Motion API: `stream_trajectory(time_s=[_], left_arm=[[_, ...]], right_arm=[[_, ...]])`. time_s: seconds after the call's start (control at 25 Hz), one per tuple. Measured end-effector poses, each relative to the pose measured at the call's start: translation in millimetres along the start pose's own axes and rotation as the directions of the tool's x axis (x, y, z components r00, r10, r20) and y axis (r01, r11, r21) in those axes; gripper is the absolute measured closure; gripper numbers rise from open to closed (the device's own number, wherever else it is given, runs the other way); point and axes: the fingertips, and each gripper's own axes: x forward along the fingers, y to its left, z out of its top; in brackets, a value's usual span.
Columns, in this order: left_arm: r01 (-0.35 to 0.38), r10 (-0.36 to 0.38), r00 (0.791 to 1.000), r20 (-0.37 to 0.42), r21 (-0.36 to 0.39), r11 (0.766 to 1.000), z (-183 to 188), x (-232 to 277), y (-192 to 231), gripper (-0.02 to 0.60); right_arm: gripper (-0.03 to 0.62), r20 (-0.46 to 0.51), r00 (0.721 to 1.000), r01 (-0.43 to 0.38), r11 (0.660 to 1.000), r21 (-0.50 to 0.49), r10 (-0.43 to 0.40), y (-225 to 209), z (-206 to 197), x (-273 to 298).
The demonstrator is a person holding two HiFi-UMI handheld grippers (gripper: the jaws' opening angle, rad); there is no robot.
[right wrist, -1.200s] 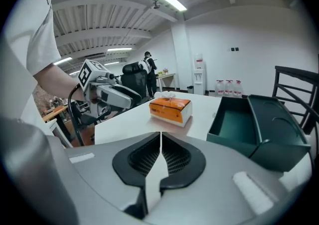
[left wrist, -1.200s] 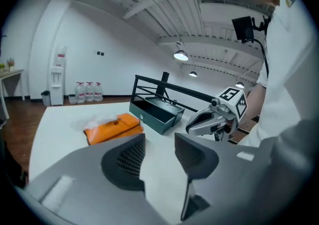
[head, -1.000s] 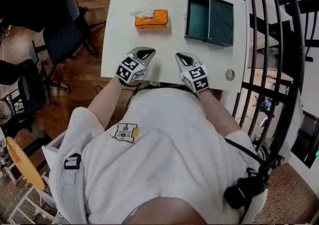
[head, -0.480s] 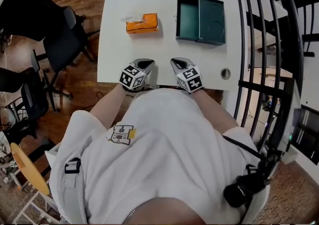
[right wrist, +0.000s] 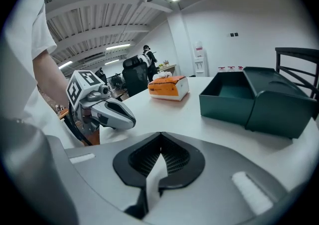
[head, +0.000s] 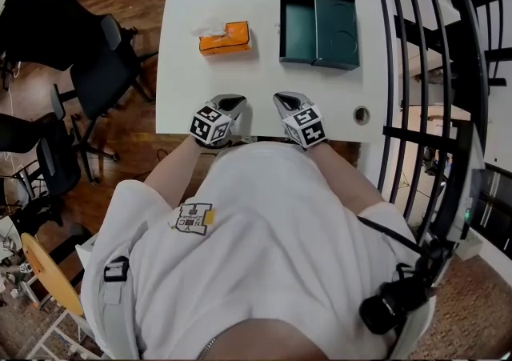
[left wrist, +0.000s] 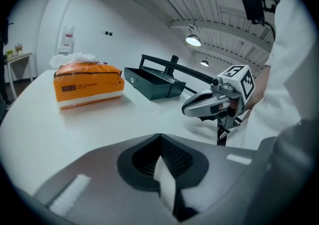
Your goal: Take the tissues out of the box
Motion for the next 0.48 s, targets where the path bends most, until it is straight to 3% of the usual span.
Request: stream_trajectory(time_s=[0.48], left_arm=[[0.014,-0.014,1.000,-0.001,0.008,1.000,0.1,2.2,-0.8,0.583]], right_arm=[[0.595,-0.022,0.999,0.029,0.999,-0.017,-0.029,-6.3,-3.3,-2.3]])
